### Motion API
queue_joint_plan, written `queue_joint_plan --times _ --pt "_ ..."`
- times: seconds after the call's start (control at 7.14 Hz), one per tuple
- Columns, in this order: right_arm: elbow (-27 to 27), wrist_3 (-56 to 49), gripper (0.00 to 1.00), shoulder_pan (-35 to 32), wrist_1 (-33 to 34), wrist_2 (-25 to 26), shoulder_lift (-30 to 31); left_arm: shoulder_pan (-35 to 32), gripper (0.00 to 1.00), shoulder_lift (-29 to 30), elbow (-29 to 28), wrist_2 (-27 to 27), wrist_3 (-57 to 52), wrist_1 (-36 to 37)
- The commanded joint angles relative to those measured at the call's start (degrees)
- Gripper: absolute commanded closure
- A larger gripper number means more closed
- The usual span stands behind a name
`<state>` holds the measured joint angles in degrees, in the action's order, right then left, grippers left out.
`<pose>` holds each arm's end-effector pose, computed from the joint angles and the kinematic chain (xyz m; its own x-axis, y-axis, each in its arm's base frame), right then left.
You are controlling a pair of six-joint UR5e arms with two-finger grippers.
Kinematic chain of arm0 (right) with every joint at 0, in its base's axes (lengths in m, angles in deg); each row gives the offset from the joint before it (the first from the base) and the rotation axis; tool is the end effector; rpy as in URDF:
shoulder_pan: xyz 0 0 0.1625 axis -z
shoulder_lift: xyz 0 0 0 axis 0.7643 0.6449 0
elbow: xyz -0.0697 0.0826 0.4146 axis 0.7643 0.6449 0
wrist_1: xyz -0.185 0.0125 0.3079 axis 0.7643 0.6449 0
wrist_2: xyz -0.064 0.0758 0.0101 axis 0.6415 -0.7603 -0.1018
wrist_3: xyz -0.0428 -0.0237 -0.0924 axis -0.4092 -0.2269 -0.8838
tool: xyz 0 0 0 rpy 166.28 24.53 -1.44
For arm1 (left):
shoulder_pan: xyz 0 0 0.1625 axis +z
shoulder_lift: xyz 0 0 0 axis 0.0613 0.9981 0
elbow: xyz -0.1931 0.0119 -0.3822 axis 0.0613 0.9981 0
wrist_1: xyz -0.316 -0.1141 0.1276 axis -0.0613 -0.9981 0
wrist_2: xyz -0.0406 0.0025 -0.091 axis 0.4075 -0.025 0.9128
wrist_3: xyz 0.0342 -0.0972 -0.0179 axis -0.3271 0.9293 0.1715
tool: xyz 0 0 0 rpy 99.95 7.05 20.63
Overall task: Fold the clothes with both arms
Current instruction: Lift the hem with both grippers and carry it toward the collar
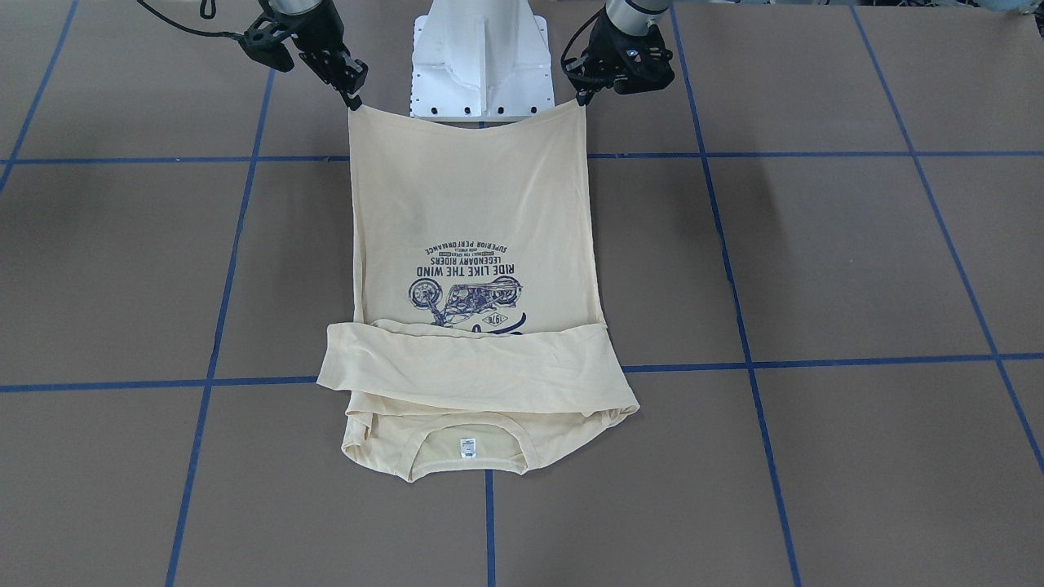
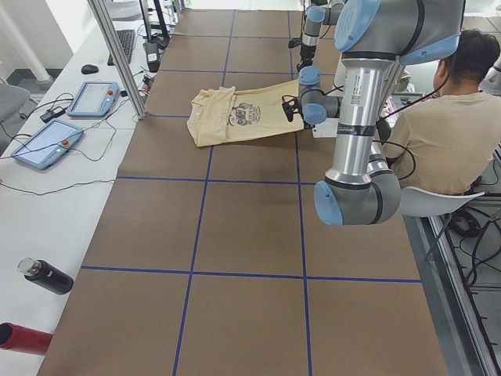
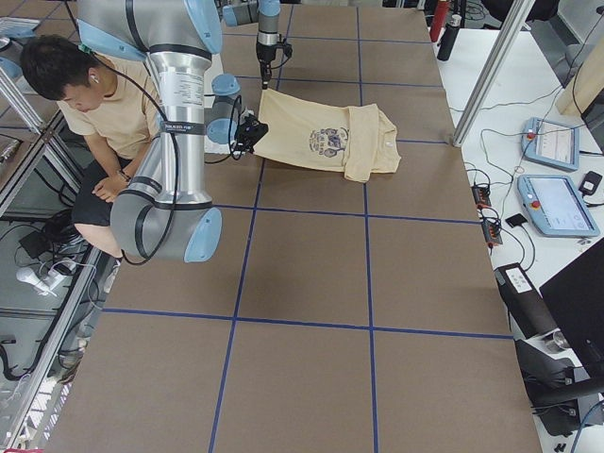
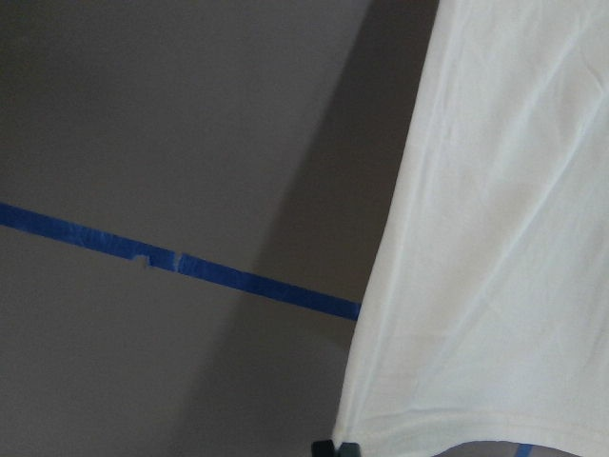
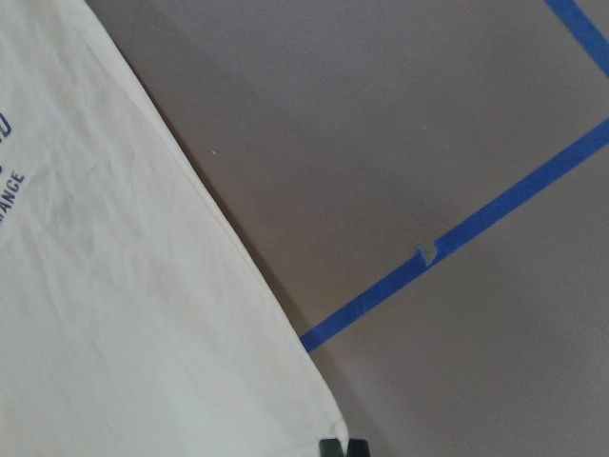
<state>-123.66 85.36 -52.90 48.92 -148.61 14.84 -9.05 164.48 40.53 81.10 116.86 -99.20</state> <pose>-0.3830 -0.1614 0.3501 0.4139 0.6005 0.6842 -0.4294 0.7915 -0.4349 0.4142 -0.1994 0.3046 0.5055 -0.3163 -0.8028 0.0875 0.9444 -0.3170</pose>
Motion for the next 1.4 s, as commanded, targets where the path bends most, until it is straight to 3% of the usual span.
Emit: queue_joint_plan --times 0.0,0.14,0.42,0.56,0.84,1.26 --pt "0.4 -2.8 1.00 -4.6 2.7 -0.8 -1.3 -5.9 1.00 2.0 0.3 0.5 -2.8 0.8" --pt "3.7 -9.0 1.00 -11.5 6.3 -3.3 -8.2 -9.3 1.00 5.4 -1.7 0.3 -8.3 0.8" --pt "10.4 -19.7 1.00 -26.7 16.2 -15.6 -20.2 -18.2 1.00 9.2 -9.0 3.9 -14.2 0.4" --pt "11.4 -24.5 1.00 -31.6 16.9 -19.2 -20.8 -21.8 1.00 10.8 -13.1 4.1 -16.2 -0.3" --pt "23.1 -32.8 1.00 -37.8 16.3 -19.9 -27.4 -26.4 1.00 13.4 -18.0 3.9 -20.9 -2.0" --pt "42.6 -42.1 1.00 -42.4 15.2 -19.4 -39.7 -31.7 1.00 21.8 -35.8 3.9 -21.0 -14.5"
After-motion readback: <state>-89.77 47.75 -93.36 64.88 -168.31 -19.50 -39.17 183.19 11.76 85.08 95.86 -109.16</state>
